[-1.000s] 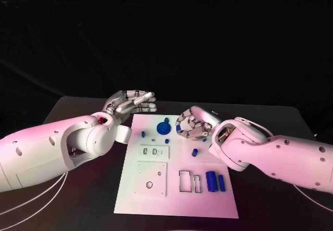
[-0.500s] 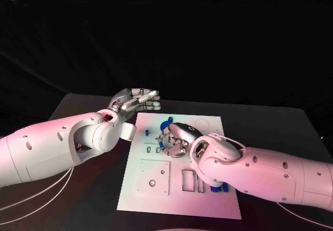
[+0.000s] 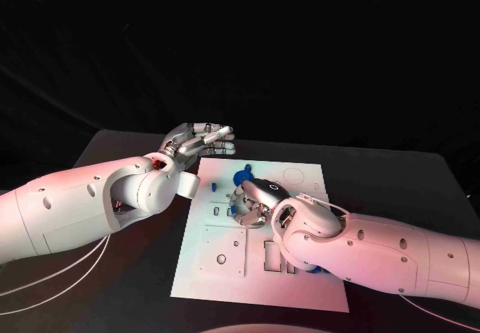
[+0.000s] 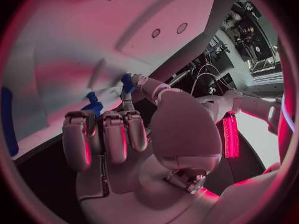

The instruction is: Assemble the parts on the task board

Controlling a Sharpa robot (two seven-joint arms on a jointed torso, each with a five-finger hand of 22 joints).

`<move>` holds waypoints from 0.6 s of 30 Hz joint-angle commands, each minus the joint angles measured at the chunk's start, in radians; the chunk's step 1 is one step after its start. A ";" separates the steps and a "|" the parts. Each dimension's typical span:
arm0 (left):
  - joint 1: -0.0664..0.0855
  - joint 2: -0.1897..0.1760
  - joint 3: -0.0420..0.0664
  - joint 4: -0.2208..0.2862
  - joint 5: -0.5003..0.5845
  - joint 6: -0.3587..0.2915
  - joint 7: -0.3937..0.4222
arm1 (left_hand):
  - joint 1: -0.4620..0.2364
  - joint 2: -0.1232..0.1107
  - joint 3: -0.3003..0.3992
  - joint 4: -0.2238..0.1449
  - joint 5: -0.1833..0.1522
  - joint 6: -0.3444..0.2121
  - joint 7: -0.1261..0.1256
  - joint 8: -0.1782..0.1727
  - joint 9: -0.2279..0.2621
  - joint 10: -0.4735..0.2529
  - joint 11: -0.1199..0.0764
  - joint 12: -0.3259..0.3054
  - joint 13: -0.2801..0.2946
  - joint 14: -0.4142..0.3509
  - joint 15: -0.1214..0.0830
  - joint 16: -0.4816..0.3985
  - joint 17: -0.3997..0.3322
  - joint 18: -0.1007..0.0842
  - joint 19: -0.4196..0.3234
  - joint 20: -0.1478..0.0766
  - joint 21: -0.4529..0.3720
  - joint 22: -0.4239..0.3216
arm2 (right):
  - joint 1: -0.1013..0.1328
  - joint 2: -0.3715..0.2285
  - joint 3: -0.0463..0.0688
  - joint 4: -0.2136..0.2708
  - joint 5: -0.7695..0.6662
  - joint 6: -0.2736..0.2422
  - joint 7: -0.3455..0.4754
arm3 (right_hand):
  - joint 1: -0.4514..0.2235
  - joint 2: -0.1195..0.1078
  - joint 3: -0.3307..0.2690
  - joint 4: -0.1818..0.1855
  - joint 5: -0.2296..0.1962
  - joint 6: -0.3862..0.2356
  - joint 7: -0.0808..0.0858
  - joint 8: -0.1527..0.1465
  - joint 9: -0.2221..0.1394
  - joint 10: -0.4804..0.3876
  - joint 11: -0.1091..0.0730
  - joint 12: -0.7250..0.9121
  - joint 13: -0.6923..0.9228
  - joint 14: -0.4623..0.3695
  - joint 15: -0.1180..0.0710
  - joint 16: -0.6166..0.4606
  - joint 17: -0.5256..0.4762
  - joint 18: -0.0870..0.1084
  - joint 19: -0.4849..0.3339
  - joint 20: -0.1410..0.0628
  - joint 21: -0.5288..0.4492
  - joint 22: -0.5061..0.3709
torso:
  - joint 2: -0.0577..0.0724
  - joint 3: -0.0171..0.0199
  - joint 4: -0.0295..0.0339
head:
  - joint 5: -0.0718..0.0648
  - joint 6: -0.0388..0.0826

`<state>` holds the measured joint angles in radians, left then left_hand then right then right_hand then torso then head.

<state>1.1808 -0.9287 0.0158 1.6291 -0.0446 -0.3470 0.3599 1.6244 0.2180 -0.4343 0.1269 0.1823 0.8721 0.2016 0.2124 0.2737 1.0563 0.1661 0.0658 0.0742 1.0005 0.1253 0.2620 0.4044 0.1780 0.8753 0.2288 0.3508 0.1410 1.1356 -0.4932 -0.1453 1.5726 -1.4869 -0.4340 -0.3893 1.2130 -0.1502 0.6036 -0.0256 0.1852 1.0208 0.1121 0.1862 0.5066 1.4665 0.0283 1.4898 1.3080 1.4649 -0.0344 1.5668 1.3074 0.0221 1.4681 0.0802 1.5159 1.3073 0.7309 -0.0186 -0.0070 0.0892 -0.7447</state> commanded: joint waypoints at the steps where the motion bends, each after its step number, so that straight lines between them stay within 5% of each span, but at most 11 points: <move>1: 0.002 0.001 0.001 0.003 0.002 0.019 0.003 | 0.006 0.006 -0.008 -0.003 0.002 -0.005 -0.001 -0.003 0.001 -0.004 0.000 0.000 0.000 -0.008 -0.002 -0.004 0.002 0.001 -0.004 0.000 0.005 -0.001 | -0.005 0.003 0.000 -0.004 -0.042 0.018 -0.020 | -0.004 -0.003 -0.003 0.002 0.003 0.020 -0.017 0.028 0.063 0.026 -0.008 -0.005 0.166 0.106 -0.006 0.004 0.263 -0.004 0.058 -0.008 0.000 0.222 | 0.000 0.0016 0.0002 | 0.004 -0.004; 18: 0.002 0.000 0.001 0.002 0.002 0.020 0.001 | 0.007 0.007 -0.008 -0.003 0.001 -0.004 -0.001 -0.003 0.001 -0.004 0.000 0.000 0.000 -0.008 -0.002 -0.005 0.002 0.001 -0.005 0.000 0.005 -0.001 | -0.012 -0.001 -0.001 -0.016 -0.058 0.014 -0.023 | -0.023 -0.019 -0.008 0.004 -0.010 0.018 -0.019 0.027 0.064 0.016 -0.010 -0.017 0.153 0.106 -0.009 0.004 0.263 -0.004 0.056 -0.011 -0.004 0.220 | -0.002 0.0006 0.0011 | -0.001 -0.008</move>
<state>1.1808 -0.9298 0.0159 1.6288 -0.0446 -0.3451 0.3572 1.6245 0.2180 -0.4343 0.1269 0.1823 0.8720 0.2016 0.2124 0.2735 1.0563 0.1661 0.0658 0.0742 1.0006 0.1253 0.2620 0.4055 0.1781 0.8754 0.2288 0.3508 0.1410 1.1270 -0.4930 -0.1442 1.5612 -1.5273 -0.4337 -0.4014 1.1972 -0.1658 0.5990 -0.0231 0.1795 1.0219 0.1108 0.2078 0.5088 1.4630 0.0249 1.4767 1.3078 1.4649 -0.0343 1.5668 1.3073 0.0220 1.4644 0.0766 1.5158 1.3080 0.7291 -0.0178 -0.0059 0.0895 -0.7535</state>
